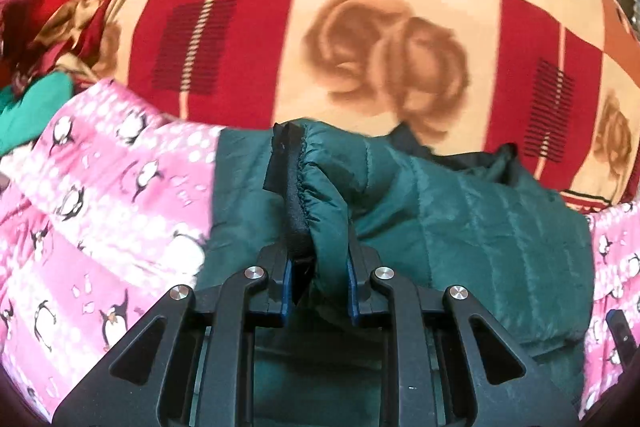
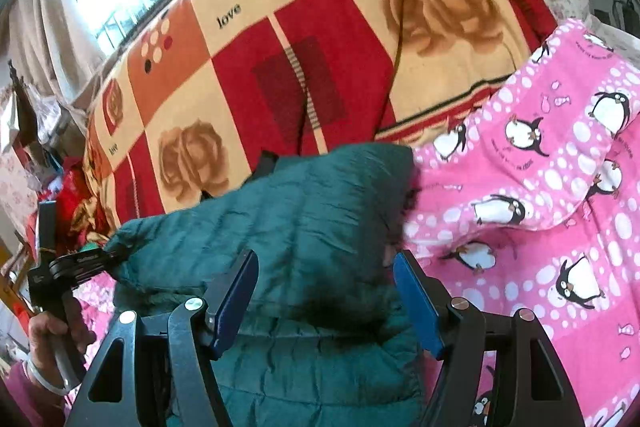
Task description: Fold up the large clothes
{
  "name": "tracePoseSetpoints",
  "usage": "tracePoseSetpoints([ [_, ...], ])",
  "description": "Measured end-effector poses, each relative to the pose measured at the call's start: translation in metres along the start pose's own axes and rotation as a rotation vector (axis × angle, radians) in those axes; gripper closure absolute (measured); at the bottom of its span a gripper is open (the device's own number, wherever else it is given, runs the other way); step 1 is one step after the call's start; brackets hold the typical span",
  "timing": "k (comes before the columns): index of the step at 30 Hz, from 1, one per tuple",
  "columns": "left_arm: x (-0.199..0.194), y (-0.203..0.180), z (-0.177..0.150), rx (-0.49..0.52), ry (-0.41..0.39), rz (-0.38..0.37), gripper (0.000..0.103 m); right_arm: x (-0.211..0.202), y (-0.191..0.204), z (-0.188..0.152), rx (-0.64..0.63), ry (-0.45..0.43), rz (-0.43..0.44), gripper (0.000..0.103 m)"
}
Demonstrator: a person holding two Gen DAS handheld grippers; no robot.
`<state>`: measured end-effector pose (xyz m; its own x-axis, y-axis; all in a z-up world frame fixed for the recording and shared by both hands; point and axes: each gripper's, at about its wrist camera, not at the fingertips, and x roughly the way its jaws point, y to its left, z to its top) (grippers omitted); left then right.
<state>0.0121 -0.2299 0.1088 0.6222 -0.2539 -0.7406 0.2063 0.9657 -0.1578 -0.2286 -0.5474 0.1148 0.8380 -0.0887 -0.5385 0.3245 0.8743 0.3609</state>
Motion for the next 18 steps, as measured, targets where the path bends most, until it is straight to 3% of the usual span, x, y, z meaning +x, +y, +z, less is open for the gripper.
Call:
tracePoseSetpoints([
  [7, -0.003, 0.007, -0.005, 0.023, -0.001, -0.022, 0.083, 0.025, 0.027, 0.021, -0.085, 0.055, -0.019, 0.035],
  [10, -0.003, 0.008, -0.006, 0.026, -0.001, -0.026, 0.083, 0.055, 0.033, 0.042, -0.117, 0.107, -0.028, 0.035],
  [13, 0.002, 0.008, -0.007, 0.026, 0.01, -0.03, 0.083, 0.1, 0.031, 0.054, -0.13, 0.231, -0.038, 0.035],
  [18, 0.012, 0.008, -0.007, 0.024, 0.036, -0.064, 0.079, 0.145, 0.022, 0.059, -0.14, 0.272, -0.118, 0.036],
])
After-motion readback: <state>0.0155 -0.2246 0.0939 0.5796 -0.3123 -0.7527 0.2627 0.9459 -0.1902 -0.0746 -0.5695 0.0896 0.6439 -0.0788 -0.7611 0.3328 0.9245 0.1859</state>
